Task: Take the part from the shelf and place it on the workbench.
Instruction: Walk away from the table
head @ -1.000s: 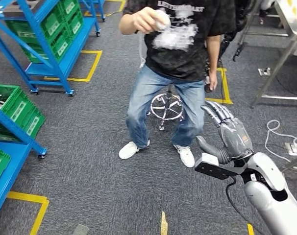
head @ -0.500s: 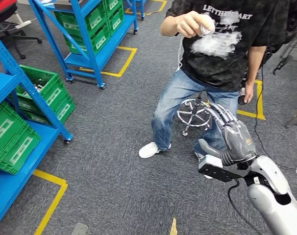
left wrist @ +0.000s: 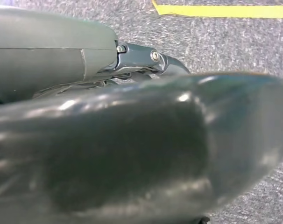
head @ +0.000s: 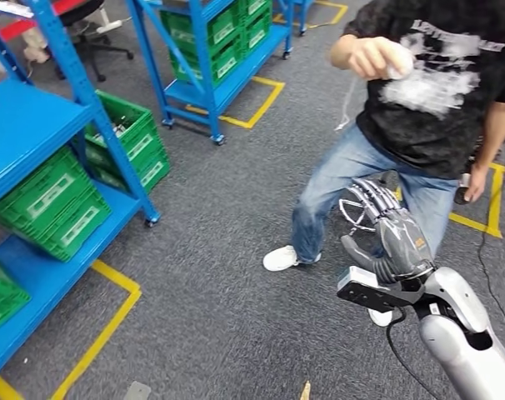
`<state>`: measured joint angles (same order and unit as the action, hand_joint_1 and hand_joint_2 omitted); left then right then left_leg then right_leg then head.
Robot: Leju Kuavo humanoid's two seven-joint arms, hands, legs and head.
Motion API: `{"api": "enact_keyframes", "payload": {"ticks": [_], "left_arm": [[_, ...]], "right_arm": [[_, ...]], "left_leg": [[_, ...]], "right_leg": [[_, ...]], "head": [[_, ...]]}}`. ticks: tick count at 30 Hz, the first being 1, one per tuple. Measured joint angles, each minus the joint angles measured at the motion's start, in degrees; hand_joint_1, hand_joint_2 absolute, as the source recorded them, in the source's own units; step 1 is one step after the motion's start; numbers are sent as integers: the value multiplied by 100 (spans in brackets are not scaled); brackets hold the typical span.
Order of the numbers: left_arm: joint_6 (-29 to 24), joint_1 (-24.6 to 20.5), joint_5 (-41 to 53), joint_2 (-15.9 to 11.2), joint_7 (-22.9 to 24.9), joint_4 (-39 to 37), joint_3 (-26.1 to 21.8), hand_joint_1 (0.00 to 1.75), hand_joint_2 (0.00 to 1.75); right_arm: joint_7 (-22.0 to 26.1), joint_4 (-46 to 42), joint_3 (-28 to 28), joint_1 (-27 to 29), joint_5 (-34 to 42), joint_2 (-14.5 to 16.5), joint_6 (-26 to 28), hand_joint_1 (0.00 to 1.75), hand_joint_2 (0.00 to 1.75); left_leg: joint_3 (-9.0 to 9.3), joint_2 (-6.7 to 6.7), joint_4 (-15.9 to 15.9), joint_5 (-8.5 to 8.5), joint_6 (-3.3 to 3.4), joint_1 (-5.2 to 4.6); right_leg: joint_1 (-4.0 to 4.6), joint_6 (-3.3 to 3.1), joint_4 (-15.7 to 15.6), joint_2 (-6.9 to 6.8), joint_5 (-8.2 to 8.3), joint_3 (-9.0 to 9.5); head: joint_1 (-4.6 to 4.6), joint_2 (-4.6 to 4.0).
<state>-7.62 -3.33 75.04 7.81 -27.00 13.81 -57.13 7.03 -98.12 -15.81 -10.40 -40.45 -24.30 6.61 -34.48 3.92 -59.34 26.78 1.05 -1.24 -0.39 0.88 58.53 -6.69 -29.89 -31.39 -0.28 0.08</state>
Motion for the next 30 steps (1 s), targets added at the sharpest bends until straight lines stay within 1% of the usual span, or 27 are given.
{"api": "enact_keyframes", "payload": {"ticks": [1, 2, 3, 4, 6, 7, 8, 9, 10, 11, 12, 13, 14, 15, 17, 18, 19, 21, 22, 23, 24, 25, 26, 27, 28, 29, 30], "left_arm": [[-1, 11, -1, -1, -1, 0, 0, 0, 0], [-1, 31, -1, 1, -1, 0, 0, 0, 0], [-4, 46, -1, 0, -1, 0, 0, 0, 0], [-8, 52, -4, -2, -1, 1, -1, 0, 0], [-15, 39, -12, -3, -2, 2, -1, 0, 0], [-16, 34, -15, -1, -2, 2, -1, 0, 0], [-16, 35, -15, 3, -1, 2, 0, 0, 0], [-16, 40, -15, 6, -1, 2, 0, 0, 0], [-16, 45, -15, 7, -1, 2, 0, 0, 0], [-16, 46, -16, 8, -1, 2, 0, 0, 0], [-17, 43, -16, 7, -2, 2, 0, 0, 0], [-17, 35, -16, 5, -1, 2, 0, 0, 0], [-19, 30, -16, 3, -1, 2, 0, 0, 0], [-19, 31, -16, 2, -1, 2, 0, 0, 0], [-21, 53, -16, -3, -2, 2, 0, 0, 0], [-22, 66, -16, -5, -2, 2, 0, 0, 0], [-24, 69, -16, -8, -2, 2, 0, 0, 0], [-27, 51, -16, -9, -2, 2, 0, 0, 0], [-26, 42, -15, -7, -2, 2, 0, 0, 0], [-25, 39, -15, -4, -2, 2, 0, 0, 0], [-24, 44, -14, -2, -2, 2, 0, 0, 0], [-23, 52, -14, -1, -2, 2, 0, 0, 0], [-24, 58, -14, -2, -2, 2, 0, 0, 0], [-25, 61, -14, -6, -2, 2, 0, 0, 0], [-25, 57, -14, -14, -2, 2, 0, 0, 0], [-25, 49, -14, -22, -2, 2, 0, 0, 0], [-26, 44, -15, -28, -2, 2, 0, 0, 0]], "right_arm": [[-1, 0, 10, 38, -2, 0, 9, 0, 175], [0, -2, 19, 67, -3, -1, 17, 0, 175], [0, -6, 30, 96, -4, -1, 30, 0, 175], [0, -12, 51, 133, -5, -1, 48, 0, 175], [-4, -22, 111, 242, -6, -3, 80, 0, 175], [-6, -24, 137, 302, -7, -4, 90, 0, 175], [-7, -24, 156, 360, -8, -4, 96, 0, 175], [-6, -24, 170, 406, -9, -4, 102, 0, 175], [-4, -25, 184, 437, -12, -4, 106, 0, 175], [-2, -28, 202, 457, -15, -4, 110, 0, 175], [0, -30, 222, 466, -17, -4, 114, 0, 175], [3, -36, 240, 473, -19, -4, 118, 0, 175], [4, -40, 257, 485, -20, -3, 120, 0, 175], [6, -43, 268, 496, -21, -3, 122, 0, 175], [11, -46, 279, 514, -26, -2, 124, 0, 175], [15, -48, 281, 516, -29, -2, 124, 0, 175], [17, -52, 285, 521, -31, -2, 126, 0, 175], [20, -62, 292, 540, -34, -3, 131, 0, 175], [21, -66, 293, 549, -35, -3, 132, 0, 175], [22, -66, 292, 554, -36, -3, 132, 0, 175], [23, -66, 293, 556, -38, -3, 133, 0, 175], [26, -66, 295, 555, -43, -2, 135, 0, 175], [29, -70, 297, 555, -49, -2, 137, 0, 175], [33, -78, 301, 554, -57, -2, 139, 0, 175], [38, -85, 305, 554, -64, -3, 142, 0, 175], [40, -92, 311, 555, -69, -3, 145, 0, 175], [42, -96, 318, 555, -72, -3, 149, 0, 175]], "left_leg": [[-9, -56, 25, -3, 20, -7], [-1, -120, 52, -18, 45, 5], [13, -182, 79, -34, 73, 23], [29, -245, 107, -51, 107, 43], [42, -381, 128, -70, 149, 70], [41, -459, 127, -72, 159, 73], [44, -540, 125, -73, 160, 74], [48, -620, 122, -72, 160, 76], [54, -701, 117, -70, 156, 80], [61, -779, 108, -64, 147, 88], [60, -855, 95, -55, 129, 92], [47, -932, 69, -42, 103, 93], [26, -1001, 52, -40, 68, 95], [0, -1067, 43, -47, 30, 99], [-35, -1170, 43, -66, -33, 120], [-55, -1112, 3, -35, -60, 116], [-111, -984, -126, 54, -88, 111], [-362, -631, -704, 379, -139, 101], [-533, -531, -1083, 548, -157, 110], [-665, -484, -1381, 649, -165, 119], [-722, -465, -1516, 652, -166, 124], [-678, -448, -1436, 546, -157, 124], [-536, -411, -1155, 362, -136, 118], [-342, -300, -762, 171, -99, 98], [-164, -166, -398, 43, -59, 62], [-42, -54, -138, -20, -20, 31], [11, 14, -3, -24, 10, 0]], "right_leg": [[5, 25, -8, -68, -9, 15], [-5, 55, -9, -84, -31, 18], [-16, 82, 32, 0, -81, 5], [-28, 105, 173, 151, -180, -57], [-40, 129, 810, 514, -492, -372], [-41, 137, 1201, 603, -630, -582], [-41, 144, 1480, 639, -686, -752], [-43, 149, 1569, 653, -636, -836], [-47, 151, 1435, 668, -479, -809], [-60, 155, 1107, 712, -254, -681], [-84, 162, 720, 838, -69, -513], [-108, 164, 380, 967, 55, -348], [-123, 158, 155, 1063, 114, -232], [-125, 143, 64, 1117, 106, -177], [-113, 81, 39, 1001, 119, -149], [-113, 47, 28, 933, 124, -135], [-116, 12, 15, 856, 125, -120], [-101, -42, 2, 690, 113, -94], [-89, -60, 2, 605, 103, -88], [-79, -70, 3, 522, 93, -82], [-74, -75, 3, 442, 82, -74], [-69, -76, 3, 365, 70, -61], [-65, -72, 3, 292, 55, -40], [-60, -64, 2, 224, 38, -15], [-44, -47, 4, 158, 19, 6], [-30, -26, 5, 98, 4, 19], [-19, -3, 4, 33, -10, 26]], "head": [[2, 1], [5, 1], [9, 0], [19, 0], [48, 0], [55, 0], [58, 0], [57, 0], [56, 0], [56, -1], [58, -1], [56, -1], [56, -1], [55, 0], [55, 0], [46, -1], [27, -1], [-8, -1], [-17, -1], [-16, 0], [-16, 0], [-18, 0], [-17, 0], [-18, 0], [-19, 0], [-18, 0], [-14, 0]]}}
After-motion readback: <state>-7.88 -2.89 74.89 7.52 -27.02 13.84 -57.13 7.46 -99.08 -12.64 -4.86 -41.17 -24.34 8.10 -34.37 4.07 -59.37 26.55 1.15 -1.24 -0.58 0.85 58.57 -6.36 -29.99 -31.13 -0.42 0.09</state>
